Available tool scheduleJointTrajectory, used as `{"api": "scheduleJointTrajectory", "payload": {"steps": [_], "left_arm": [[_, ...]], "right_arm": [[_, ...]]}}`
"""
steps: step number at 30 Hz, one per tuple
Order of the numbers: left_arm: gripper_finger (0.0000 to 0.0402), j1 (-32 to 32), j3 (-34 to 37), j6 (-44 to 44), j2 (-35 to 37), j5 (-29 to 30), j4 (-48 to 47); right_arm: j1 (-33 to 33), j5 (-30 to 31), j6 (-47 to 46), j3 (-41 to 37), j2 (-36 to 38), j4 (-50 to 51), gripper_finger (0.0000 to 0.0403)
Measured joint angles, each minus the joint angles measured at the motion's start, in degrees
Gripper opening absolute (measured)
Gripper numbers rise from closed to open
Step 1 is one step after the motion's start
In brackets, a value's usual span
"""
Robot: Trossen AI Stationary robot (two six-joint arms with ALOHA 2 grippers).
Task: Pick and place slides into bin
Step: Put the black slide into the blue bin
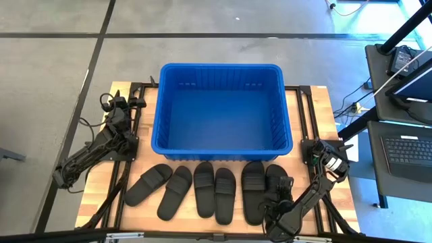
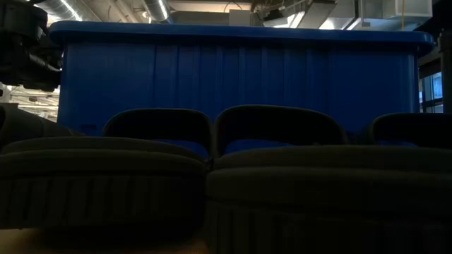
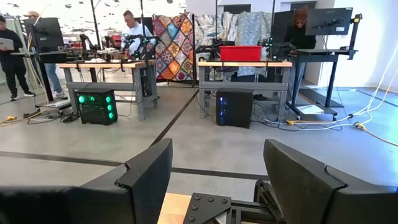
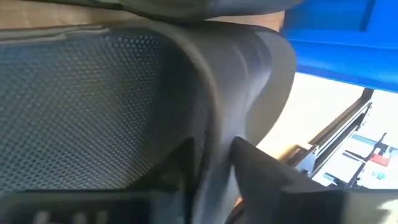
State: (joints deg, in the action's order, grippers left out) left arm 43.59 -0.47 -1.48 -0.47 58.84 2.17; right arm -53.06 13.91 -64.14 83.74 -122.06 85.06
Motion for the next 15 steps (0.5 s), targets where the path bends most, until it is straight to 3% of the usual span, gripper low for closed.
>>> {"api": "scheduleJointTrajectory", "payload": {"steps": [5,15], "left_arm": [[0.0248,-0.01,0.00,2.72,0.01,-0.01,0.00],[0.0248,0.00,0.00,5.86,0.02,-0.01,0.00]], "right_arm": [[-0.02,0.00,-0.15,0.00,0.00,0.37,0.0018],[-0.02,-0.42,-3.11,0.07,0.00,0.44,0.0017]]}}
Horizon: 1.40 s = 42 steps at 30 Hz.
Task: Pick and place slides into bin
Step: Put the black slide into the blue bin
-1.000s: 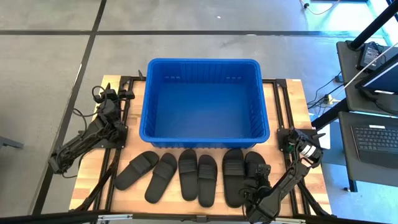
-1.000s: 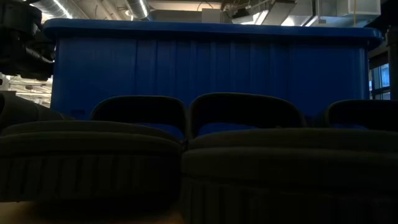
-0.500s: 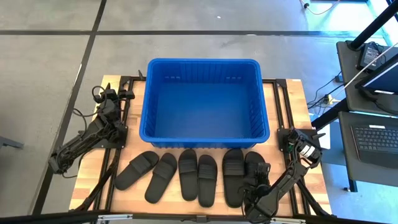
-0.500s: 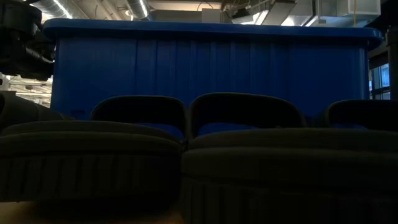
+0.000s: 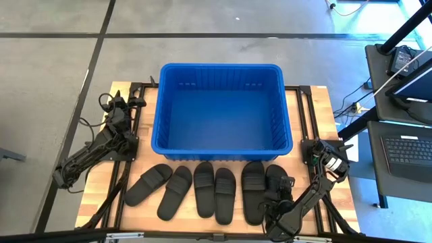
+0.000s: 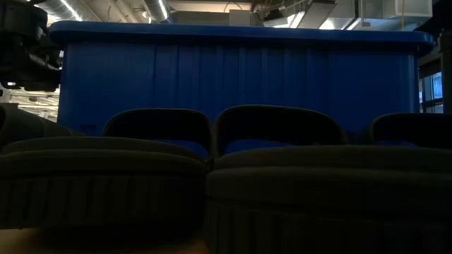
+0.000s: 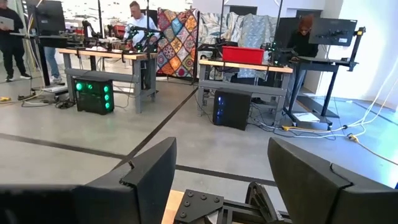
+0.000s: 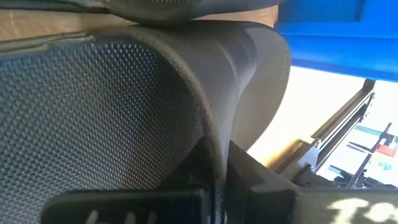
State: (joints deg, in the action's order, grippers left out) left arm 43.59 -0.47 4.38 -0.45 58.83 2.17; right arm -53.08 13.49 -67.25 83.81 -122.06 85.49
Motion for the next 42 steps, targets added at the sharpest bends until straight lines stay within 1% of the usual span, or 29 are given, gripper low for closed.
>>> {"api": "scheduleJointTrajectory", "payload": {"steps": [5,11,17,21,25,28,31,35,38,42], "left_arm": [[0.0248,0.00,0.00,0.00,-0.02,0.02,0.00],[0.0248,0.00,0.00,-0.02,-0.01,0.00,0.00],[0.0248,-0.02,0.00,-0.02,0.00,0.02,0.00],[0.0248,0.00,0.00,-0.02,-0.02,0.00,0.00],[0.0248,-0.01,0.00,-0.02,-0.02,0.00,0.00],[0.0248,0.00,0.00,-0.02,-0.02,0.00,0.00],[0.0248,-0.02,0.00,-0.02,0.00,0.00,0.00],[0.0248,-0.02,0.00,-0.02,-0.02,0.00,0.00],[0.0248,-0.02,0.00,-0.02,0.00,0.00,0.00],[0.0248,0.00,0.00,-0.02,-0.01,0.00,0.00]], "right_arm": [[0.00,-1.72,-0.01,0.09,0.08,0.02,0.0017],[-0.04,-4.06,-0.22,0.11,1.92,-0.18,0.0017],[-0.05,-11.60,-0.15,0.11,7.58,-1.84,0.0017],[-0.07,-15.27,0.01,0.11,13.95,-8.73,0.0017],[-0.07,-15.74,-0.09,0.11,20.53,-18.33,0.0017],[0.20,-15.45,-1.75,0.11,25.10,-23.19,0.0017],[1.01,-14.66,-4.69,0.11,29.27,-24.92,0.0017],[2.00,-8.08,-2.79,0.11,34.12,-27.87,0.0017],[3.09,-2.24,2.49,0.11,37.54,-30.25,0.0017],[5.09,7.27,14.70,0.09,42.09,-35.99,0.0017]]}}
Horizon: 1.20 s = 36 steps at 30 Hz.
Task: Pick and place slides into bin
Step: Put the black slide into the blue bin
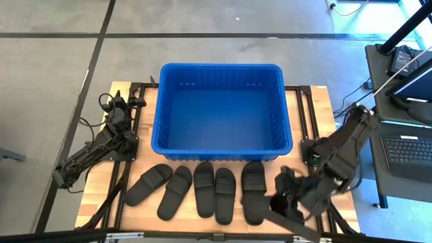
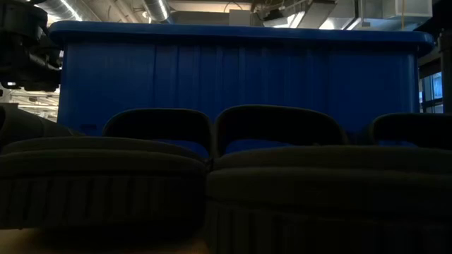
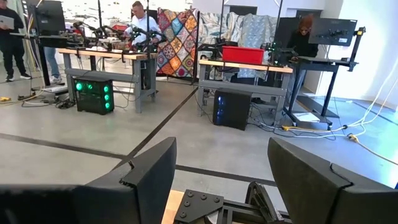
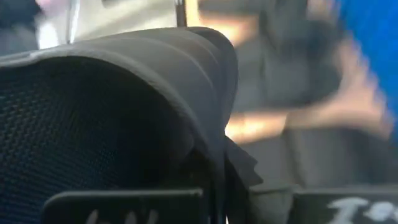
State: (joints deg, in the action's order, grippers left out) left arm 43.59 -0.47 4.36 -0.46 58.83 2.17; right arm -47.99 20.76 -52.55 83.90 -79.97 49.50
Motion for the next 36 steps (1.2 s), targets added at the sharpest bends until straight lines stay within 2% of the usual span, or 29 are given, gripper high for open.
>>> {"api": "scheduleJointTrajectory", "payload": {"steps": [8,10,14,19,23,30,36], "left_arm": [[0.0248,0.00,0.00,0.00,0.00,0.00,0.00],[0.0248,-0.02,0.00,-0.02,-0.01,0.00,0.00],[0.0248,-0.02,0.00,-0.02,0.00,0.00,0.00],[0.0248,-0.02,0.00,-0.02,0.00,0.00,0.00],[0.0248,-0.01,0.00,-0.02,0.00,0.01,0.00],[0.0248,0.00,0.00,-0.02,0.01,0.02,0.00],[0.0248,-0.02,0.00,-0.02,0.00,0.01,0.00]], "right_arm": [[8.01,26.32,23.45,0.00,7.07,-4.70,0.0020],[11.30,30.31,29.07,0.00,8.12,-4.80,0.0020],[20.56,33.67,42.32,0.00,9.65,-5.93,0.0017],[35.22,33.43,60.92,0.00,10.02,-11.70,0.0017],[46.91,26.19,71.75,0.00,9.73,-14.06,0.0017],[63.35,17.29,75.34,0.00,5.86,-13.99,0.0017],[68.83,15.28,75.56,0.00,-1.01,-11.27,0.0017]]}}
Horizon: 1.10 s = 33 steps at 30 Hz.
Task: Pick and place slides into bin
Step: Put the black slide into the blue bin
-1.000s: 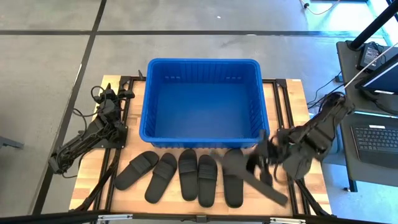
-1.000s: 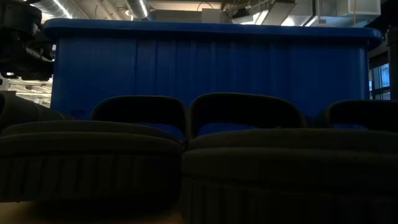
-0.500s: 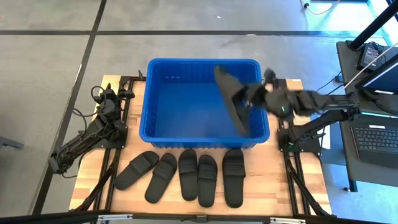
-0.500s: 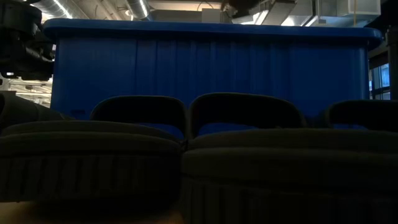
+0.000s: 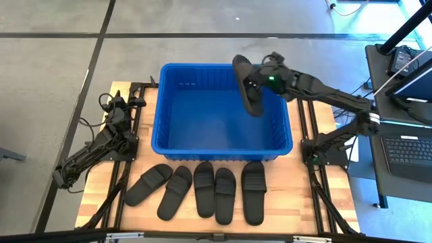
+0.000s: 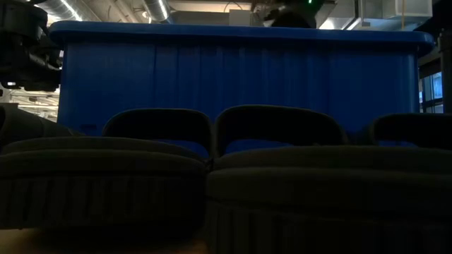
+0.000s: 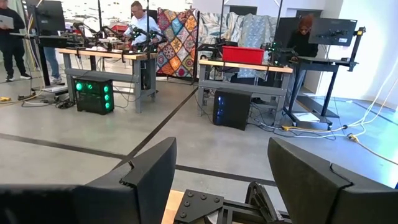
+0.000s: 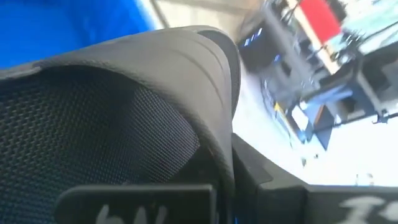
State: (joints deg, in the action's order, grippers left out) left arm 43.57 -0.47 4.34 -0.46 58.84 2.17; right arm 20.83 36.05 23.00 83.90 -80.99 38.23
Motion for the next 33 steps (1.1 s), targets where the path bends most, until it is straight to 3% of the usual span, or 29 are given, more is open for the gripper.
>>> {"api": "scheduleJointTrajectory", "payload": {"steps": [6,17,33], "left_arm": [[0.0248,0.02,0.00,0.00,0.00,-0.01,0.00],[0.0248,0.01,0.01,-0.01,0.01,0.01,0.00],[0.0248,0.00,0.00,-0.02,-0.01,0.01,0.00]], "right_arm": [[1.25,0.23,-1.07,0.00,-5.45,8.16,0.0017],[4.77,1.60,-4.81,-0.13,-15.85,10.56,0.0017],[5.76,3.96,-7.69,-16.70,-17.17,2.26,0.0017]]}}
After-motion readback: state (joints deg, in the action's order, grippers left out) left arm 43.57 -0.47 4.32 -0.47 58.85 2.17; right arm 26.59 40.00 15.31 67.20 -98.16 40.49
